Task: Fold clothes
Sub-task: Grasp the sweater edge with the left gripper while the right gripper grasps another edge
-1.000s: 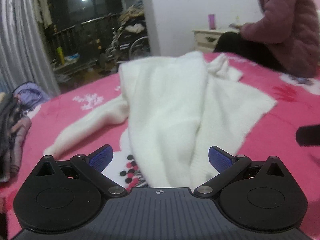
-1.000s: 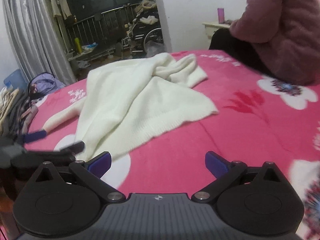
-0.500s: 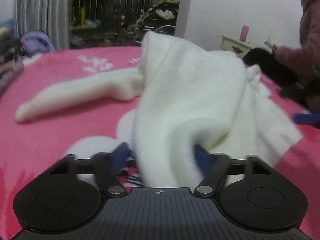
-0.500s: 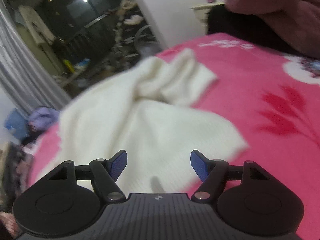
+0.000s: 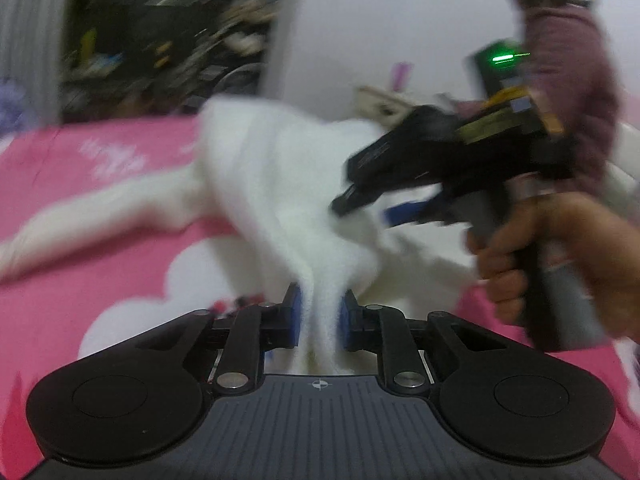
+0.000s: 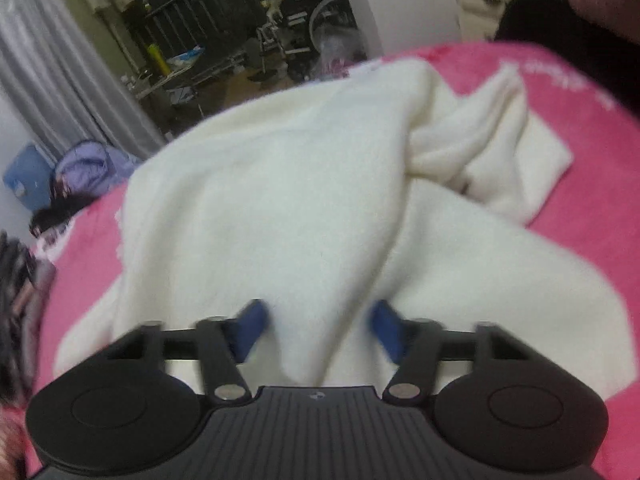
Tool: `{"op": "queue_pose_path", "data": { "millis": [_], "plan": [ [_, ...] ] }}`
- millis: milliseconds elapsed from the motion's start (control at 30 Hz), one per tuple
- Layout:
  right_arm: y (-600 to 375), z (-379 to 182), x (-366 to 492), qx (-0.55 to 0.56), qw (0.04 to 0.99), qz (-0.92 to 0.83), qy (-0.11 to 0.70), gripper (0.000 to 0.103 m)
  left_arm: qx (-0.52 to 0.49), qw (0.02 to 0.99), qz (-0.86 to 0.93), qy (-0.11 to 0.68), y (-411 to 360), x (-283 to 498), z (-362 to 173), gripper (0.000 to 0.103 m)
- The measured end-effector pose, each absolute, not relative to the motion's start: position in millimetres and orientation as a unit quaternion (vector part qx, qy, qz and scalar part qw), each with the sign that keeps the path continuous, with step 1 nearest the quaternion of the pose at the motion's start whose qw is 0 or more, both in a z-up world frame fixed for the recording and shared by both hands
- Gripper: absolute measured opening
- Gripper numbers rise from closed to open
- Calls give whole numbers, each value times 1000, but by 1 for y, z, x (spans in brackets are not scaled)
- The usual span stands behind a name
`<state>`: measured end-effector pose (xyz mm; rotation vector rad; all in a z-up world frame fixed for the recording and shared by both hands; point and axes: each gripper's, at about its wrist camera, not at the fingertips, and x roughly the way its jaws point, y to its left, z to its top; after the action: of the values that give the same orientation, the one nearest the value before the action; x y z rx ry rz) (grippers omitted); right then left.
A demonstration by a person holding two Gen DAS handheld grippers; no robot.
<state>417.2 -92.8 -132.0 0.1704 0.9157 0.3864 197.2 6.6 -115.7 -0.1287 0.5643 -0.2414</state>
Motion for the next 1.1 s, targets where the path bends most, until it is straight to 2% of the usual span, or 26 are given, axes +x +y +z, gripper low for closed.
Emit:
{"op": "queue_pose_path", "data": {
  "millis": [67, 133, 467, 700, 1000, 1100],
  "plan": [
    [-101, -127, 409, 85, 874, 195, 437, 28, -42, 953, -148, 261, -4, 186, -106, 17],
    [-110, -118, 401, 100, 869, 207, 438, 22, -44, 951, -171, 254, -10, 175, -98, 16],
    [-157, -79, 323, 101, 855, 282, 423, 20, -61, 920, -301, 244, -26, 103, -50, 16],
    [-232, -62, 214, 169, 833, 296, 437, 20, -32, 874, -412, 258, -53, 20, -28, 16],
    [-313, -83, 29, 287, 814, 232, 449, 19, -36, 748, -559, 356, -85, -73, -43, 16],
    [-318, -91, -15, 268, 822, 218, 453, 19, -12, 711, -582, 395, -98, -101, -56, 16]
  ]
}}
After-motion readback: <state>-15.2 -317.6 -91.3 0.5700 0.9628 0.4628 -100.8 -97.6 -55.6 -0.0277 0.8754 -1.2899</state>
